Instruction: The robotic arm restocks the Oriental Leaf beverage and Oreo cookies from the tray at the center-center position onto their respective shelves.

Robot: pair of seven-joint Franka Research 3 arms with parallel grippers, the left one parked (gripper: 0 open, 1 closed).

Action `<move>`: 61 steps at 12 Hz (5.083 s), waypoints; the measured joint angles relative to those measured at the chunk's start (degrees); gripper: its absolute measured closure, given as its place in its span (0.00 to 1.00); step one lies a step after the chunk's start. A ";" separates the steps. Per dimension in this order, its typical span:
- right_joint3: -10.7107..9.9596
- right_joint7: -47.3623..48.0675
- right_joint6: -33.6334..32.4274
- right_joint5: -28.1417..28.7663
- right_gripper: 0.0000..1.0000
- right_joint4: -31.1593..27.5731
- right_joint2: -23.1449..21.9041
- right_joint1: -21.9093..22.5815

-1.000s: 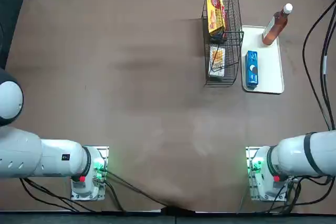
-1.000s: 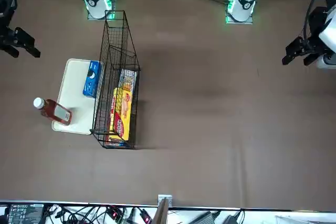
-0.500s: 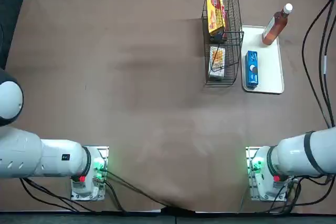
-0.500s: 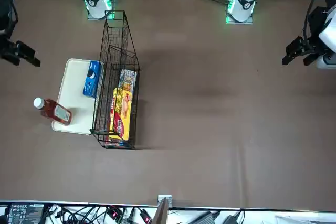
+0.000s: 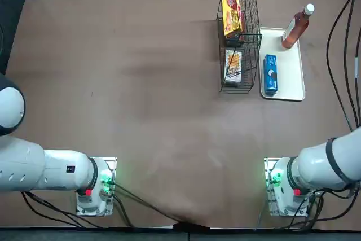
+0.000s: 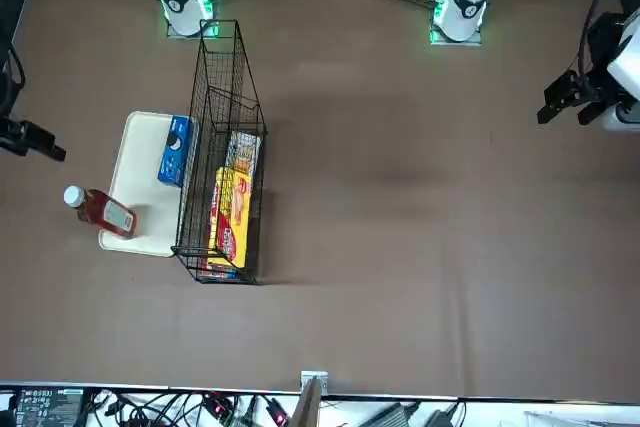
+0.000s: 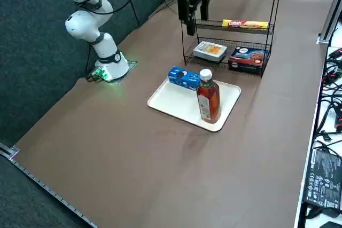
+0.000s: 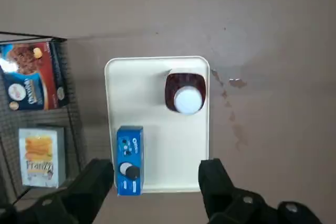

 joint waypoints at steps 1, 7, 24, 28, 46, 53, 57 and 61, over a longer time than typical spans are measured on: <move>0.00 0.00 0.88 0.00 0.00 0.12 1.20 -0.28; -0.01 -0.50 8.92 -0.05 0.00 -0.50 8.63 -2.10; -0.08 3.39 22.25 -0.05 0.07 -12.61 9.44 -2.87; -0.18 3.39 22.67 -0.69 0.21 -13.55 9.44 -2.88; 0.57 3.35 3.48 11.32 0.42 -5.34 -2.80 -2.34; 1.75 2.94 -3.23 23.38 0.42 -5.35 -9.89 -1.77; 1.82 -0.75 -6.48 29.20 0.42 -6.91 -9.89 -1.54; 1.83 -2.93 -6.43 36.35 0.42 -10.36 -9.67 -1.46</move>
